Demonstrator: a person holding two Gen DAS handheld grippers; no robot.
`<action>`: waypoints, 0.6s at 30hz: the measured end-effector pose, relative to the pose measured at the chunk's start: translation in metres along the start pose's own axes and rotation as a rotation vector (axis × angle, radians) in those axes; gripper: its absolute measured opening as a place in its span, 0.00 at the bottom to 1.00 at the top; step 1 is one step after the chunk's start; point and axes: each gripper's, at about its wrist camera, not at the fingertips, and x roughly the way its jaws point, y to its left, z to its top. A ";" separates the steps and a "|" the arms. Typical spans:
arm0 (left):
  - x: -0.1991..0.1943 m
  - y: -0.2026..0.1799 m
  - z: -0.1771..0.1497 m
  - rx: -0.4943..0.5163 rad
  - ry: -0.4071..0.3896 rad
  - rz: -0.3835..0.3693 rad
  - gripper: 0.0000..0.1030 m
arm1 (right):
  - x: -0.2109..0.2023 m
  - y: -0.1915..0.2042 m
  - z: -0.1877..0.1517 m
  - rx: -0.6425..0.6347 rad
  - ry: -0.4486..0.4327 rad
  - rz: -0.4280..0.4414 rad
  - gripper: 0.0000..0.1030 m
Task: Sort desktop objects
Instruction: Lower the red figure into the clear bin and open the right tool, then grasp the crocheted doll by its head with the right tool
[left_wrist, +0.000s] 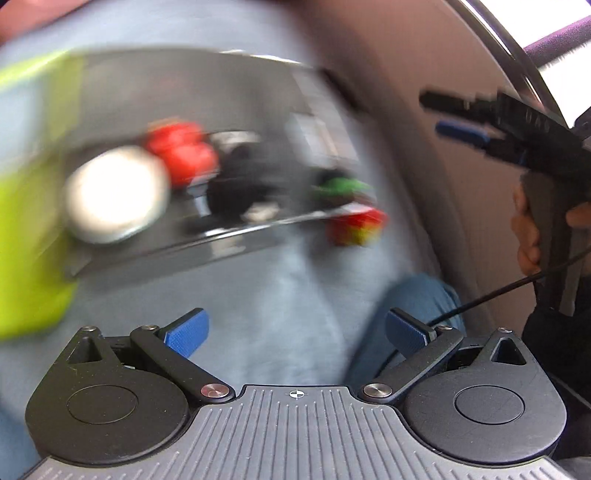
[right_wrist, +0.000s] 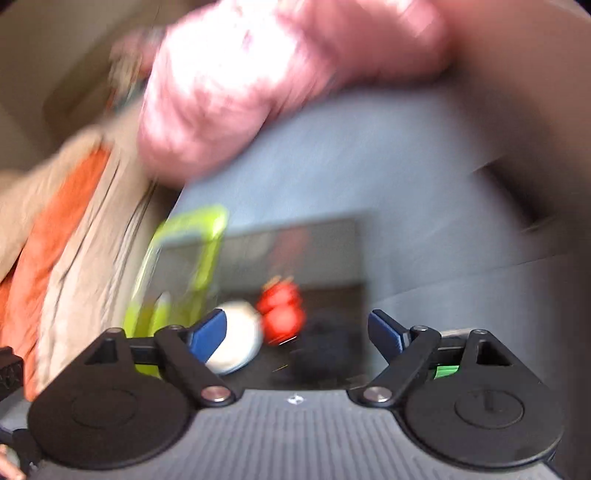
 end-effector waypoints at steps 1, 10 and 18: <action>0.014 -0.023 0.009 0.047 0.023 0.007 1.00 | -0.026 -0.015 -0.008 0.025 -0.086 -0.054 0.85; 0.151 -0.132 0.065 -0.018 0.050 0.222 1.00 | -0.115 -0.138 -0.122 0.410 -0.371 -0.263 0.95; 0.168 -0.110 0.051 -0.063 0.215 0.185 1.00 | -0.079 -0.176 -0.128 0.456 -0.286 -0.093 0.92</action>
